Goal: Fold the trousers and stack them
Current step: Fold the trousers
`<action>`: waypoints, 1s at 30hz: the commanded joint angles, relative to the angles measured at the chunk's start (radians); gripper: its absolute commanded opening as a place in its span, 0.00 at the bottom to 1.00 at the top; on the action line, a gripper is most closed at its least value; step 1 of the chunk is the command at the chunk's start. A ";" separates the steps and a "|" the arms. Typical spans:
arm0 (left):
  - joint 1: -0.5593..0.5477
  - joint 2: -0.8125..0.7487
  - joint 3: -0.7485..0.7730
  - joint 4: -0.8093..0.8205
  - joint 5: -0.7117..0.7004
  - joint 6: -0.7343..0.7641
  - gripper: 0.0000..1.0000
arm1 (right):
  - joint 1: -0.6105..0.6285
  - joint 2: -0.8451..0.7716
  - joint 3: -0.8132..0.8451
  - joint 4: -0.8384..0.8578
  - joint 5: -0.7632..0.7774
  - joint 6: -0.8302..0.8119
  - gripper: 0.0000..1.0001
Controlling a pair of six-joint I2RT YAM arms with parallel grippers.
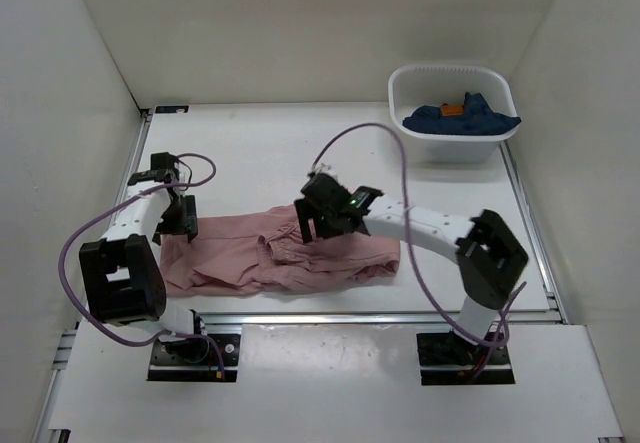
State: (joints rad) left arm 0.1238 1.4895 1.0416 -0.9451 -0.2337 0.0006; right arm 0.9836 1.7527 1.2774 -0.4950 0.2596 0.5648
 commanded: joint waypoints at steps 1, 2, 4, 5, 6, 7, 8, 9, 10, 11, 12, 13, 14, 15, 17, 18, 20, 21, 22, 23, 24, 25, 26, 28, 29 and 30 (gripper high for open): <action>0.025 -0.008 -0.023 0.026 -0.013 -0.001 0.79 | -0.057 -0.194 0.096 -0.077 0.020 0.004 0.99; 0.025 -0.008 -0.035 0.037 -0.003 -0.001 0.79 | -0.074 -0.247 0.096 -0.102 0.029 0.033 0.99; 0.034 -0.017 -0.051 0.051 0.008 -0.001 0.79 | -0.135 -0.300 0.045 -0.181 0.038 0.075 0.99; 0.034 -0.017 -0.066 0.051 0.008 -0.001 0.79 | -0.161 -0.352 0.016 -0.203 0.038 0.093 0.99; 0.043 -0.026 -0.075 0.061 0.008 -0.001 0.80 | -0.218 -0.376 -0.062 -0.218 0.038 0.127 0.99; 0.043 -0.026 -0.084 0.071 0.019 -0.001 0.80 | -0.252 -0.421 -0.111 -0.218 0.017 0.136 0.99; 0.043 -0.026 -0.100 0.071 0.019 -0.001 0.80 | -0.287 -0.441 -0.160 -0.191 -0.026 0.136 0.99; 0.043 -0.026 -0.100 0.071 0.019 -0.001 0.80 | -0.365 -0.456 -0.209 -0.160 -0.087 0.136 0.99; 0.043 -0.026 -0.113 0.080 0.019 -0.001 0.80 | -0.402 -0.476 -0.308 -0.081 -0.217 0.136 0.99; 0.043 -0.026 -0.123 0.080 0.028 -0.001 0.80 | -0.434 -0.476 -0.358 -0.036 -0.277 0.136 0.99; 0.054 -0.017 -0.123 0.080 0.028 -0.001 0.80 | -0.492 -0.476 -0.406 0.014 -0.339 0.136 0.99; 0.054 -0.017 -0.132 0.089 0.028 -0.001 0.80 | -0.517 -0.476 -0.497 0.120 -0.393 0.148 0.99; 0.054 -0.017 -0.132 0.089 0.028 -0.001 0.81 | -0.534 -0.476 -0.542 0.180 -0.436 0.164 0.99; 0.065 -0.017 -0.132 0.089 0.028 -0.001 0.81 | -0.545 -0.476 -0.584 0.240 -0.504 0.174 0.99; 0.074 -0.017 -0.132 0.089 0.028 -0.001 0.81 | -0.556 -0.476 -0.662 0.349 -0.529 0.205 0.99; 0.074 -0.006 -0.132 0.089 0.028 -0.001 0.81 | -0.556 -0.464 -0.679 0.370 -0.542 0.205 0.99; 0.083 -0.006 -0.132 0.098 0.028 -0.001 0.82 | -0.556 -0.454 -0.701 0.380 -0.516 0.225 0.95; 0.083 0.003 -0.132 0.098 0.028 -0.001 0.82 | -0.568 -0.453 -0.710 0.357 -0.516 0.225 0.88; 0.083 0.003 -0.132 0.098 0.028 -0.001 0.82 | -0.577 -0.453 -0.723 0.343 -0.502 0.236 0.78; 0.083 0.014 -0.132 0.098 0.028 -0.001 0.82 | -0.600 -0.453 -0.724 0.326 -0.502 0.236 0.57; 0.083 0.014 -0.132 0.098 0.028 -0.001 0.84 | -0.615 -0.464 -0.734 0.288 -0.502 0.236 0.44; 0.083 0.014 -0.132 0.098 0.028 -0.001 0.84 | -0.632 -0.490 -0.734 0.253 -0.482 0.224 0.26; 0.083 0.014 -0.115 0.098 0.040 -0.001 0.84 | -0.672 -0.510 -0.718 0.207 -0.455 0.204 0.00; 0.071 -0.008 -0.060 0.077 0.097 -0.001 0.85 | -0.715 -0.589 -0.649 0.042 -0.378 0.172 0.00; 0.059 -0.017 -0.040 0.062 0.118 -0.001 0.85 | -0.743 -0.616 -0.612 -0.018 -0.267 0.141 0.00; 0.059 -0.026 -0.019 0.062 0.143 -0.001 0.85 | -0.743 -0.639 -0.571 -0.078 -0.194 0.129 0.00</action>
State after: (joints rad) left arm 0.1986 1.5105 0.9363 -0.8864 -0.1802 0.0006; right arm 0.2832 1.2102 0.5869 -0.3698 -0.1513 0.7574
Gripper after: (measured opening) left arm 0.851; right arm 0.049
